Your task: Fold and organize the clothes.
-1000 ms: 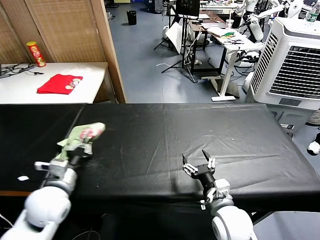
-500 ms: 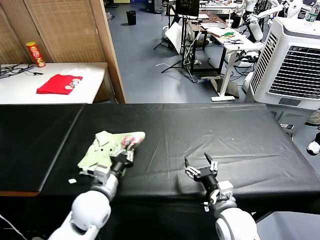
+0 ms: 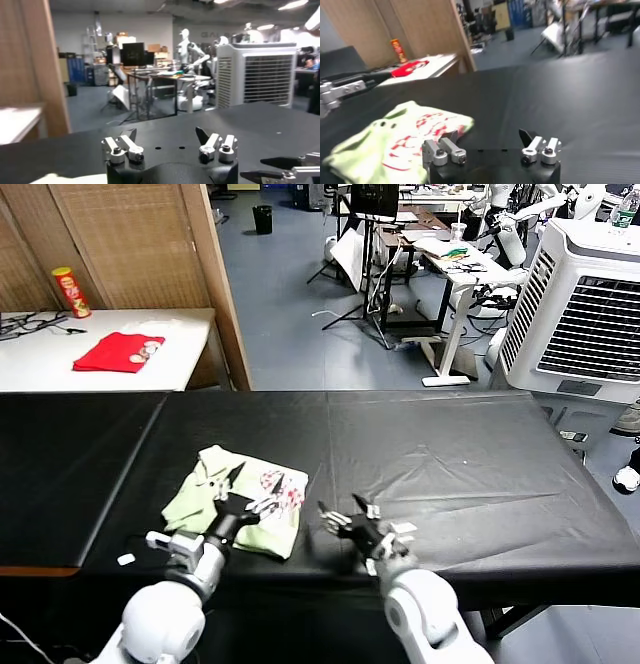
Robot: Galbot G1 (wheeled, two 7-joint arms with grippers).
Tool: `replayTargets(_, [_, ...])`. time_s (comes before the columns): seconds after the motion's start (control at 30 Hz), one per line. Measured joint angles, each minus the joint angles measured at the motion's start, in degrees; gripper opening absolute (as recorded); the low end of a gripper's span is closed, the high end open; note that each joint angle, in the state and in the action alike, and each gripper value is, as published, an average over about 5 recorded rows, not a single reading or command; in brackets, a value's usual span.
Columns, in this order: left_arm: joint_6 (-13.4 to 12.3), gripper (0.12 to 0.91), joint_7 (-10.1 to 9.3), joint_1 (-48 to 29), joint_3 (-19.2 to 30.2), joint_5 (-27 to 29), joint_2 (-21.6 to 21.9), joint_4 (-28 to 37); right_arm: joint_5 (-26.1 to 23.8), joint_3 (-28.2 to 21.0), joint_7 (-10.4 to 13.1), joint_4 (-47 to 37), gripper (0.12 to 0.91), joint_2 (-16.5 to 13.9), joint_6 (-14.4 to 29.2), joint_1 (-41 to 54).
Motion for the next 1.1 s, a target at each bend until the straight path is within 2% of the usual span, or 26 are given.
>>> replayTargets(0.17, [-1.44,0.798,-0.16,2.96,-2.54,1.93,-0.46,-0.76,5.48,-2.19,2.33,-7.31,0.798,3.32,-0.75,6.02])
replayTargets(0.3, [-2.41,0.798,-0.21,5.87,-4.64,2.64,-0.88,-1.29,8.33,-2.74,2.47,-11.93,0.780,5.49,-0.50,9.45])
replayTargets(0.4, [-3.16,0.798,-0.22,7.86,-6.28,2.91,-1.16,-1.54,9.51,-2.95,2.10,-14.61,0.673,6.79,-0.18,11.25])
replayTargets(0.57, [-4.25,0.798,-0.25,10.51,-8.81,3.29,-1.58,-1.74,8.30,-3.09,0.95,-17.47,0.410,7.79,0.54,13.03])
replayTargets(0.7, [-5.04,0.798,-0.25,11.95,-10.00,3.65,-1.88,-1.71,3.42,-3.15,-1.69,-18.68,0.215,7.11,1.75,14.24])
replayTargets(0.8, [-5.45,0.798,-0.25,12.53,-10.38,3.84,-2.06,-1.50,-2.39,-3.47,-4.58,-19.37,0.158,5.32,2.17,15.61])
replayTargets(0.97, [-5.95,0.798,-0.37,12.77,-10.81,3.91,-2.26,-0.77,-11.90,-4.53,-10.16,-20.63,0.165,-0.29,3.67,18.94])
replayTargets(1.03, [-6.13,0.798,-0.45,12.81,-11.13,3.74,-2.28,-0.32,-15.17,-5.21,-12.93,-21.29,0.194,-3.04,5.40,20.37])
replayTargets(1.1, [-6.66,0.798,-0.55,12.88,-11.50,3.14,-2.28,0.20,-17.81,-5.76,-15.19,-21.70,0.273,-5.75,7.65,21.32])
